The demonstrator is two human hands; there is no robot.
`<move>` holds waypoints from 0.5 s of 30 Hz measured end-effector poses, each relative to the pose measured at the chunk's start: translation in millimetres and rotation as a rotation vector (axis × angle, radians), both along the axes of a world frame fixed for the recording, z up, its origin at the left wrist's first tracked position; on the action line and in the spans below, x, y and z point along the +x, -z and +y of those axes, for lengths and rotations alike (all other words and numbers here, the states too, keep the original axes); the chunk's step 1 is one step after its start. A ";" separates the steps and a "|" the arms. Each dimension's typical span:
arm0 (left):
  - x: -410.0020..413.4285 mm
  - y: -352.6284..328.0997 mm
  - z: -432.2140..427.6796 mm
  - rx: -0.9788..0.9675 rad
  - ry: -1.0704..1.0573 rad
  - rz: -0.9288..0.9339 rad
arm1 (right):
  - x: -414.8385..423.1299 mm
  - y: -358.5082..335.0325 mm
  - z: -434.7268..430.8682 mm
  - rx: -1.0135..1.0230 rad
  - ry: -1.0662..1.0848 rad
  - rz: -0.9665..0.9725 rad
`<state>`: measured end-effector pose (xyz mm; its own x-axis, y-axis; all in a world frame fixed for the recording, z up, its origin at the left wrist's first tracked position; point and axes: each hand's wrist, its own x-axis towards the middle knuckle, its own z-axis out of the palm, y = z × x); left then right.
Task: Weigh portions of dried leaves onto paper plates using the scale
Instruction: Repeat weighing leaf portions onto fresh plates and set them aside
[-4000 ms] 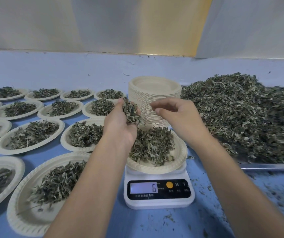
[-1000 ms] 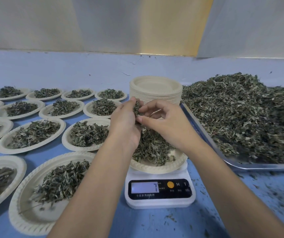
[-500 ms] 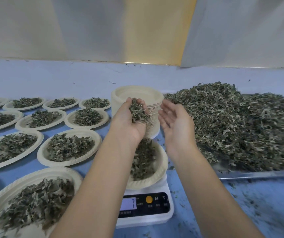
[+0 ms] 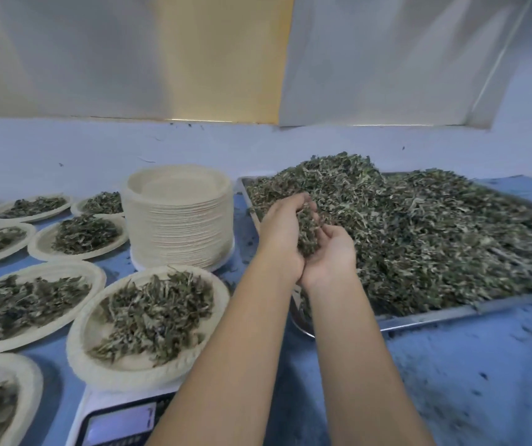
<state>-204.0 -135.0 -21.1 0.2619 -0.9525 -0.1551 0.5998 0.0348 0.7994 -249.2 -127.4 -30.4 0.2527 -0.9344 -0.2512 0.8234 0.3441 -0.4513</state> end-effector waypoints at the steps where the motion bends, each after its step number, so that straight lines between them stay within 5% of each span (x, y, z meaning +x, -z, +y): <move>1: -4.4 5.3 -1.6 0.027 -0.011 -0.098 | -4.4 3.7 -3.1 0.034 0.019 -0.003; 8: -16.0 28.5 4.1 0.099 0.078 -0.460 | -29.4 28.8 -22.4 0.132 0.211 0.200; 15: -16.0 32.6 -1.7 0.085 0.153 -0.482 | -26.8 27.6 -20.5 -0.051 0.226 0.517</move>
